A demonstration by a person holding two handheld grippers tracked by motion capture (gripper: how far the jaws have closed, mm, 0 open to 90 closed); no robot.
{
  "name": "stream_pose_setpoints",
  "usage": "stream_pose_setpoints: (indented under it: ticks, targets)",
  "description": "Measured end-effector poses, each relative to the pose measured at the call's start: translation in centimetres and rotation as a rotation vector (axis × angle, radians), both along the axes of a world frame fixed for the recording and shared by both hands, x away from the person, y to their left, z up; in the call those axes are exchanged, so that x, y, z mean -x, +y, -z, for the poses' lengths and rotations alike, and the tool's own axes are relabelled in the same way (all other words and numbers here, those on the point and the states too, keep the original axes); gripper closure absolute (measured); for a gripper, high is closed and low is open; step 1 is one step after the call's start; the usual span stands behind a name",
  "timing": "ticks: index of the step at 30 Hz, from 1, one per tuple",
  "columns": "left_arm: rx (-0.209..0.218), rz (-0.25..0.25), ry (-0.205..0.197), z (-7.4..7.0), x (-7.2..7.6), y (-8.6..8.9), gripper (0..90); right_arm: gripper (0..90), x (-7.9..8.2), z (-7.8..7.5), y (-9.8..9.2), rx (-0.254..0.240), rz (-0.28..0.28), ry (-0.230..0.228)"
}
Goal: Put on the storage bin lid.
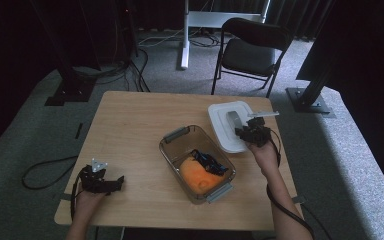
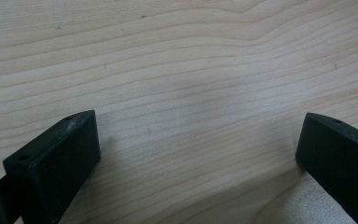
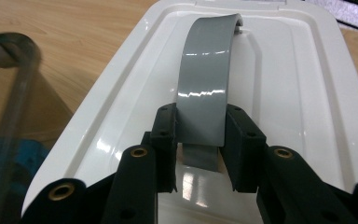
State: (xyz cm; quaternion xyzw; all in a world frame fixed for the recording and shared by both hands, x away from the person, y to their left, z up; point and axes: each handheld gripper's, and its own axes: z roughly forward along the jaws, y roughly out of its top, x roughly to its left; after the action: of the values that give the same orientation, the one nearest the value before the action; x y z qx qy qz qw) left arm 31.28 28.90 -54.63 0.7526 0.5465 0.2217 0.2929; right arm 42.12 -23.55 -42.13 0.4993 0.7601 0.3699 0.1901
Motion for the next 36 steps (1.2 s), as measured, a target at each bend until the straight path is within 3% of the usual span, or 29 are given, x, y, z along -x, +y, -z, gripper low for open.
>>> stream_pose_setpoints:
  ticks: [3,12,22,31,36]
  targets:
    - [0.000,0.000,0.000,0.0,0.0,0.0,0.1,67.6,0.8,-0.7,-0.2,-0.016,-0.001,-0.004]
    - [-0.002,0.001,0.000,0.0,0.0,0.0,0.2,67.6,3.8,-3.4,-0.1,-0.039,-0.040,-0.078]
    - [0.000,0.001,0.001,0.0,0.0,0.0,0.1,67.6,7.4,-5.4,2.2,-0.063,-0.131,-0.128]
    - [0.000,0.001,0.001,0.0,0.0,0.0,0.1,67.6,9.2,-4.9,4.7,-0.073,-0.208,-0.118]
    - [0.000,0.000,0.002,0.0,0.0,0.0,0.1,67.6,10.1,-3.8,6.5,-0.064,-0.284,-0.075]
